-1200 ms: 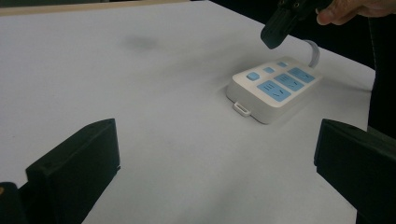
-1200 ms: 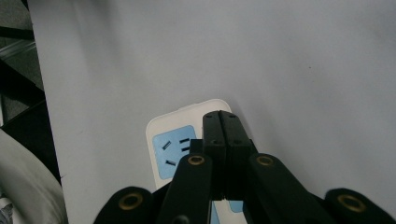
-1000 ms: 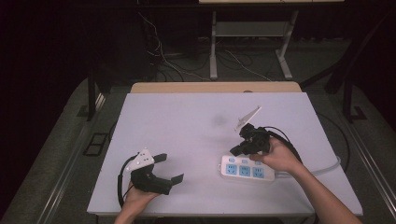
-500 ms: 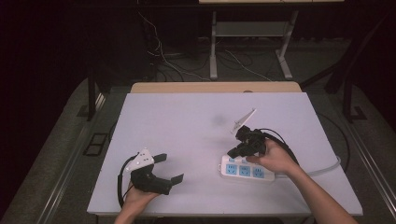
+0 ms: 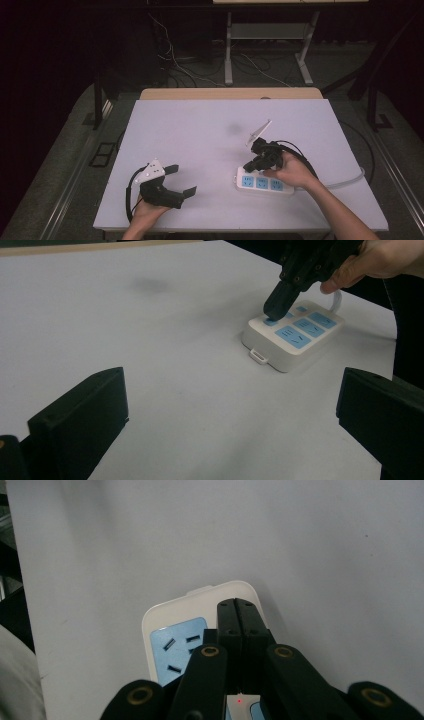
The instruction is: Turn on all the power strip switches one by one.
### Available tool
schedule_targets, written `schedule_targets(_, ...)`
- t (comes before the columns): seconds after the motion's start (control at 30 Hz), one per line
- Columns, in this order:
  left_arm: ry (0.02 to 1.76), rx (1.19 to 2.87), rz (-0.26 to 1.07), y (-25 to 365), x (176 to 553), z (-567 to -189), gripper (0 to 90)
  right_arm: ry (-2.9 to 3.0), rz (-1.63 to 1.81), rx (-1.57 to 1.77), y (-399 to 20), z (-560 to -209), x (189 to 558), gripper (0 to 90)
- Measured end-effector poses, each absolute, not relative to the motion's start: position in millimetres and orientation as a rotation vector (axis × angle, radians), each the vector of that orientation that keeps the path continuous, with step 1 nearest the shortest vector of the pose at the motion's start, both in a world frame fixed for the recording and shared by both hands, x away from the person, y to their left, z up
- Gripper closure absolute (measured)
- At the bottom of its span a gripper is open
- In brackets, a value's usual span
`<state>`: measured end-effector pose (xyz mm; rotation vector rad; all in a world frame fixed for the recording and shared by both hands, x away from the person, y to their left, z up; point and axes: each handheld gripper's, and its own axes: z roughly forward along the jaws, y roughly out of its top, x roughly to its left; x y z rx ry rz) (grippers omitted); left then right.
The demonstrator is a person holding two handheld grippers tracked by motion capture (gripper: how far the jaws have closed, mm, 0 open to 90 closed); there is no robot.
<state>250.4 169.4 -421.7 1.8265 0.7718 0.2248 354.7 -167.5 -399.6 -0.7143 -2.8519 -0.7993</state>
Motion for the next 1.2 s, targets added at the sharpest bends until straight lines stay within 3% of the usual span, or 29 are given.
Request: schedule_targets(1.2,0.763,1.835,0.221,166.6,249.6,-421.8,0.0,-2.837,-0.82,-0.687,-171.8,-406.5,357.4,90.0)
